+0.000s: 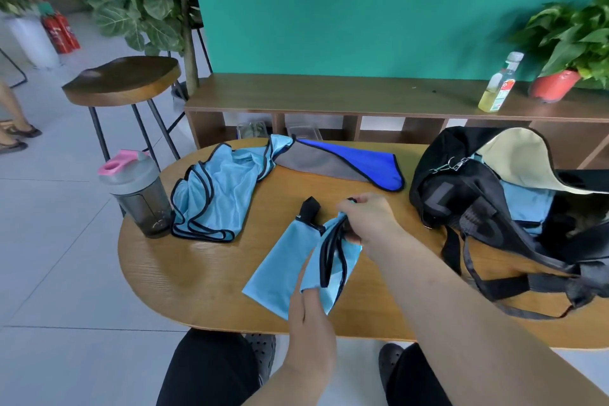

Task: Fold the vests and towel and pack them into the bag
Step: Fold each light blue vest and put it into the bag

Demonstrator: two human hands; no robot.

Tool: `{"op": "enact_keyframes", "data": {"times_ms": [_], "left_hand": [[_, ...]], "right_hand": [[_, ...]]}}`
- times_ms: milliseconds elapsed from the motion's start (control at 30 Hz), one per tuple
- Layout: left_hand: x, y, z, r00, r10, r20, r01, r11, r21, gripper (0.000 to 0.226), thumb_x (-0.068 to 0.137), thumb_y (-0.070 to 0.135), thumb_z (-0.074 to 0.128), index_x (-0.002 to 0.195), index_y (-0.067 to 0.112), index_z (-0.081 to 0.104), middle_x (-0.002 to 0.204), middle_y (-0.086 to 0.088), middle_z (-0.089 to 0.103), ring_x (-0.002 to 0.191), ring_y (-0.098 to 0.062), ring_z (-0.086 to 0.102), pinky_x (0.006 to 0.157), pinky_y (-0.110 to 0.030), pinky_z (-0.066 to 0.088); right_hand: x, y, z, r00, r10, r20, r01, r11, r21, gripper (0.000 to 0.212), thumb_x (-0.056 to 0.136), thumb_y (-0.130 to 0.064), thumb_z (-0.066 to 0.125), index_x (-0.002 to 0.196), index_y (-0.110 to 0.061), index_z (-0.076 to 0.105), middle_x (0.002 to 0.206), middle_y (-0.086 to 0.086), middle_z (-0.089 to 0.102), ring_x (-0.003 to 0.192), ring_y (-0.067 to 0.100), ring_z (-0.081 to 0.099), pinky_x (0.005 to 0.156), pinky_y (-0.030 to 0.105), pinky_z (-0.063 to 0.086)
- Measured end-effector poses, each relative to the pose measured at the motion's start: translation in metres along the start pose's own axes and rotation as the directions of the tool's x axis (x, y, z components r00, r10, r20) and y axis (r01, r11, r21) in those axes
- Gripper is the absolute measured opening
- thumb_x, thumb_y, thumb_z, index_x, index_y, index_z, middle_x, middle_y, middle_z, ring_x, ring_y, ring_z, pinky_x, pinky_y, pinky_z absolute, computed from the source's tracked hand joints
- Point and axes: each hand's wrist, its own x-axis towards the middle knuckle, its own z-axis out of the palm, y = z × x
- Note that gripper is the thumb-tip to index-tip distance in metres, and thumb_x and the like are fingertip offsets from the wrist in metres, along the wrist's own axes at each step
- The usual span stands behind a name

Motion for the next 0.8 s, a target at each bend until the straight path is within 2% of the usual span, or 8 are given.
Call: {"op": "enact_keyframes", "data": {"times_ms": [133, 200, 300, 433, 500, 600, 667, 800], "left_hand": [[0.018, 0.023, -0.011, 0.962, -0.274, -0.001, 0.273, 0.960, -0.063, 0.027, 0.108, 0.031, 0.035, 0.111, 0.022, 0.061, 0.103, 0.000, 0.057, 0.093, -0.015, 0.052, 0.081, -0.032, 0.042], [0.032, 0.028, -0.020, 0.928, -0.372, -0.032, 0.355, 0.905, -0.233, 0.029, 0.106, 0.036, 0.045, 0.115, 0.023, 0.069, 0.107, -0.003, 0.071, 0.097, -0.022, 0.064, 0.078, -0.036, 0.049], [0.055, 0.027, -0.030, 0.873, -0.488, 0.007, 0.446, 0.791, -0.419, 0.027, 0.106, 0.033, 0.056, 0.119, 0.014, 0.071, 0.103, -0.010, 0.078, 0.091, -0.029, 0.072, 0.073, -0.038, 0.055], [0.065, 0.019, -0.038, 0.883, -0.470, 0.009, 0.438, 0.815, -0.380, 0.028, 0.105, 0.012, 0.057, 0.130, 0.001, 0.059, 0.104, -0.018, 0.071, 0.090, -0.033, 0.070, 0.081, -0.041, 0.057], [0.067, 0.017, -0.039, 0.879, -0.476, 0.024, 0.454, 0.821, -0.346, 0.022, 0.102, 0.004, 0.054, 0.124, 0.005, 0.061, 0.104, -0.018, 0.075, 0.092, -0.036, 0.073, 0.080, -0.042, 0.057], [0.067, 0.018, -0.041, 0.897, -0.438, 0.050, 0.432, 0.851, -0.300, 0.029, 0.101, -0.004, 0.047, 0.117, 0.012, 0.065, 0.098, -0.014, 0.079, 0.093, -0.037, 0.075, 0.081, -0.044, 0.059], [0.067, 0.019, -0.043, 0.912, -0.404, 0.075, 0.408, 0.872, -0.271, 0.034, 0.101, -0.006, 0.048, 0.120, 0.015, 0.066, 0.099, -0.012, 0.080, 0.097, -0.037, 0.076, 0.079, -0.043, 0.060], [0.074, 0.021, -0.048, 0.912, -0.384, 0.145, 0.408, 0.882, -0.236, 0.027, 0.100, 0.000, 0.062, 0.123, 0.015, 0.068, 0.102, -0.008, 0.080, 0.091, -0.026, 0.079, 0.075, -0.039, 0.062]], "right_hand": [[0.008, 0.002, 0.055, 0.999, -0.035, -0.007, 0.034, 0.994, -0.104, 0.023, 0.083, -0.022, 0.071, 0.102, -0.014, 0.060, 0.081, 0.008, 0.061, 0.065, 0.025, 0.060, 0.062, 0.042, 0.064], [0.013, 0.011, 0.077, 0.999, -0.033, 0.039, 0.038, 0.987, -0.154, 0.034, 0.083, -0.028, 0.068, 0.112, -0.018, 0.054, 0.082, 0.007, 0.064, 0.060, 0.024, 0.060, 0.060, 0.038, 0.059], [0.011, 0.036, 0.093, 0.994, -0.072, 0.078, 0.093, 0.942, -0.322, 0.032, 0.097, -0.033, 0.059, 0.124, -0.021, 0.045, 0.095, 0.008, 0.071, 0.081, 0.026, 0.072, 0.077, 0.045, 0.063], [-0.012, 0.065, 0.084, 0.958, -0.270, 0.100, 0.287, 0.871, -0.400, 0.028, 0.107, -0.017, 0.044, 0.133, -0.022, 0.050, 0.104, -0.008, 0.071, 0.092, 0.009, 0.069, 0.067, 0.028, 0.055], [-0.024, 0.076, 0.075, 0.918, -0.373, 0.136, 0.392, 0.796, -0.462, 0.032, 0.106, -0.013, 0.046, 0.134, -0.024, 0.056, 0.119, -0.015, 0.068, 0.103, 0.001, 0.066, 0.078, 0.019, 0.053], [-0.026, 0.098, 0.066, 0.818, -0.511, 0.264, 0.554, 0.577, -0.600, 0.040, 0.102, -0.011, 0.054, 0.138, -0.027, 0.060, 0.137, -0.016, 0.061, 0.111, 0.002, 0.064, 0.093, 0.021, 0.054], [-0.021, 0.113, 0.064, 0.759, -0.560, 0.332, 0.611, 0.437, -0.660, 0.041, 0.101, -0.013, 0.059, 0.141, -0.023, 0.062, 0.146, -0.010, 0.057, 0.133, 0.007, 0.054, 0.111, 0.021, 0.044], [-0.016, 0.128, 0.058, 0.734, -0.582, 0.349, 0.625, 0.379, -0.682, 0.040, 0.107, -0.024, 0.055, 0.147, -0.018, 0.059, 0.157, -0.006, 0.051, 0.152, 0.010, 0.035, 0.126, 0.028, 0.027]]}}
